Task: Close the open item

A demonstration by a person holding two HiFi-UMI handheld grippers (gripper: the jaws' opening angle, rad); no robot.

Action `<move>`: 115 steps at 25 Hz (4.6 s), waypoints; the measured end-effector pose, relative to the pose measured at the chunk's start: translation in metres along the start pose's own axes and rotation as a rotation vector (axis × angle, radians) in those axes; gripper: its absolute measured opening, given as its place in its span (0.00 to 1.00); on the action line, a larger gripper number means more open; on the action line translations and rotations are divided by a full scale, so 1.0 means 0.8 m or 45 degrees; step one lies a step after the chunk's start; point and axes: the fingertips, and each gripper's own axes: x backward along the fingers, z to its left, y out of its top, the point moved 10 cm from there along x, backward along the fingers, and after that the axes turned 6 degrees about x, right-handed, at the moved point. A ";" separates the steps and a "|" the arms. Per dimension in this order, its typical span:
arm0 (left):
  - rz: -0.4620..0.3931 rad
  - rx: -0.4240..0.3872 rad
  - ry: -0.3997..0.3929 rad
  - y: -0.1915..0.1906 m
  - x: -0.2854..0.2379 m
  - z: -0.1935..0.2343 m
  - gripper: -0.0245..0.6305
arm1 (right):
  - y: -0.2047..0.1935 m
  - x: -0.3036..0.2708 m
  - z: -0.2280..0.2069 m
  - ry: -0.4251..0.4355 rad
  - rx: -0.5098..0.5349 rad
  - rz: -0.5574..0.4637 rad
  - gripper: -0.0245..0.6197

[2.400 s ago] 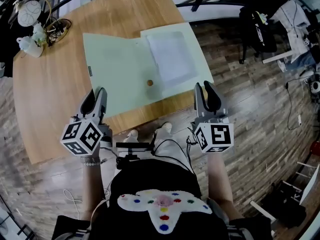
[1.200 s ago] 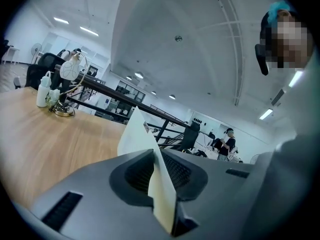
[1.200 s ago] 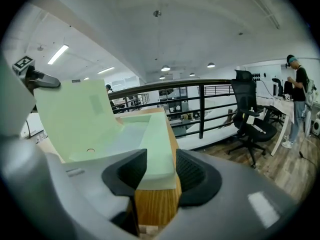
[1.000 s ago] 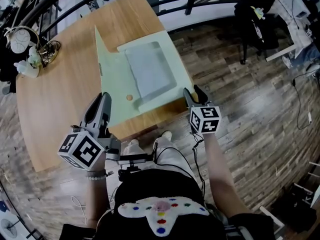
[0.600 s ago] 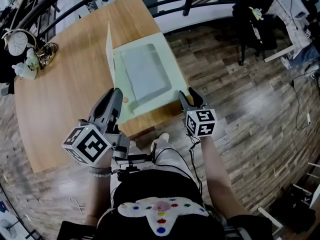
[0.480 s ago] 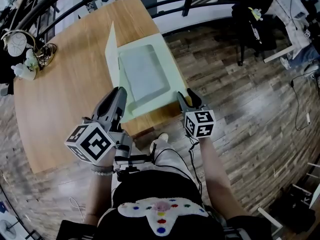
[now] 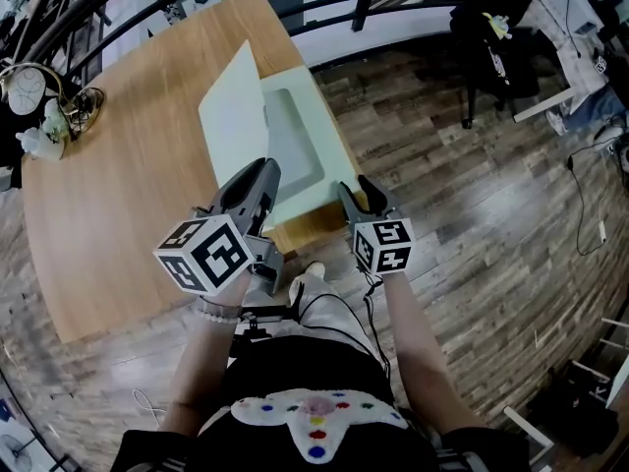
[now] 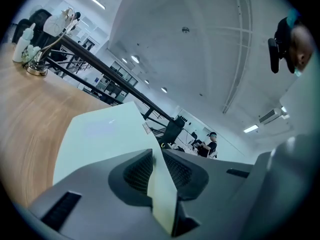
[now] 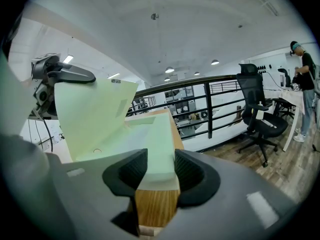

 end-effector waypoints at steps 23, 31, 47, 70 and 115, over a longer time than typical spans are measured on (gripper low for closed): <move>0.278 0.076 0.056 -0.064 -0.138 0.013 0.14 | -0.001 -0.003 -0.004 0.045 0.014 0.013 0.30; 0.355 0.114 0.106 -0.078 -0.171 0.027 0.15 | 0.002 -0.005 -0.008 0.082 0.049 0.021 0.30; 0.432 0.034 0.236 -0.090 -0.192 0.023 0.17 | 0.113 -0.077 -0.061 0.359 0.494 -0.093 0.05; 0.535 -0.016 0.216 -0.096 -0.196 0.010 0.25 | 0.103 -0.171 -0.073 0.775 0.602 0.193 0.05; -0.147 -0.946 -0.231 0.070 0.146 -0.027 0.05 | 0.185 0.118 0.129 0.000 0.482 -0.422 0.05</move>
